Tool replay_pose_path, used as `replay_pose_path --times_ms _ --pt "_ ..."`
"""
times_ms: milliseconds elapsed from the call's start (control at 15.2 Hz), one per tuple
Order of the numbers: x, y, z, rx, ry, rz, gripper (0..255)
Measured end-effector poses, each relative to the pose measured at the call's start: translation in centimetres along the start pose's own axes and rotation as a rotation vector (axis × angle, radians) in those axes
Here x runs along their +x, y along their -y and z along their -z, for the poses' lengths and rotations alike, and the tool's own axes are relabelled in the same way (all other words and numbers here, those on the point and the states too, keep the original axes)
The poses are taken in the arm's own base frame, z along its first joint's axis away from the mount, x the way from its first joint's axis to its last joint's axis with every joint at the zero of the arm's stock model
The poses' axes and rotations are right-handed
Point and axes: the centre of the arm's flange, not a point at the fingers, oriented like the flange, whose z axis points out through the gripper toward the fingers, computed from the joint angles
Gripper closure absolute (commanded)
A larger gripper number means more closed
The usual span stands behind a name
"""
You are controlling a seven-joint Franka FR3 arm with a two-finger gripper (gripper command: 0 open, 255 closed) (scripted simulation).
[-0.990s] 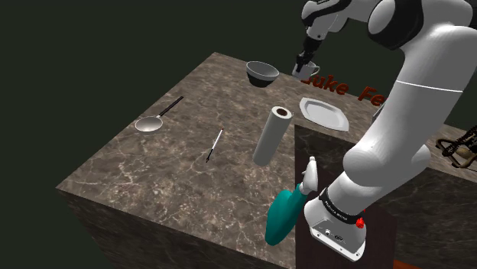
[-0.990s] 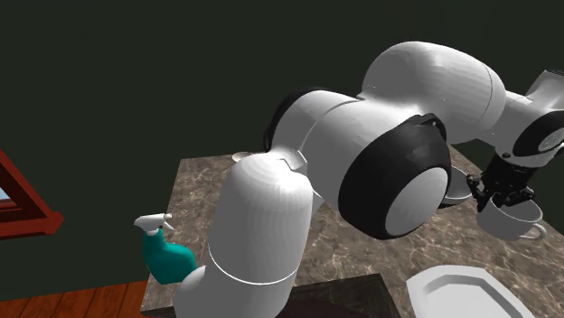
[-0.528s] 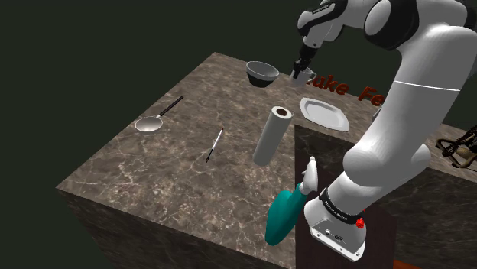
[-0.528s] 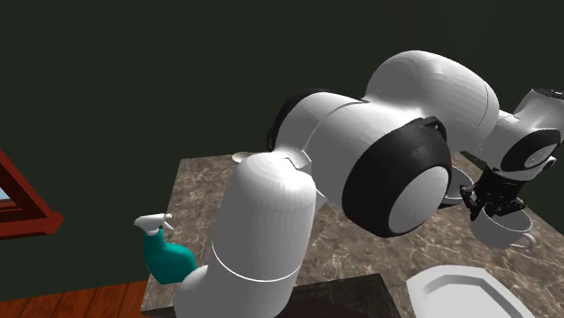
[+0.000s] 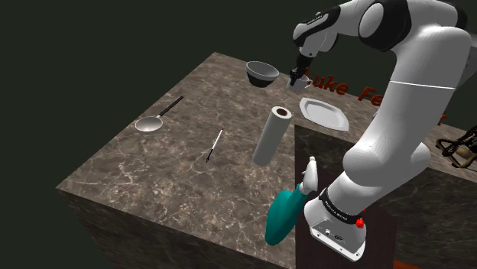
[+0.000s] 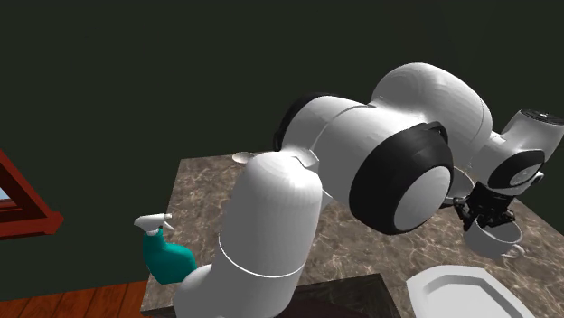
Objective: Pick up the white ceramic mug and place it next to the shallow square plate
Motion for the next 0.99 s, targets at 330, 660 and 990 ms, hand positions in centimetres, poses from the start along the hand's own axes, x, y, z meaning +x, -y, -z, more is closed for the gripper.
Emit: replay_pose_path --times_ms 330,660,990 --pt "-0.2 0.1 -2.2 0.000 0.000 0.000 255" --pt "-0.1 0.1 -2.4 0.000 0.000 0.000 255" --pt "-0.1 0.1 -2.4 0.000 0.000 0.000 0"
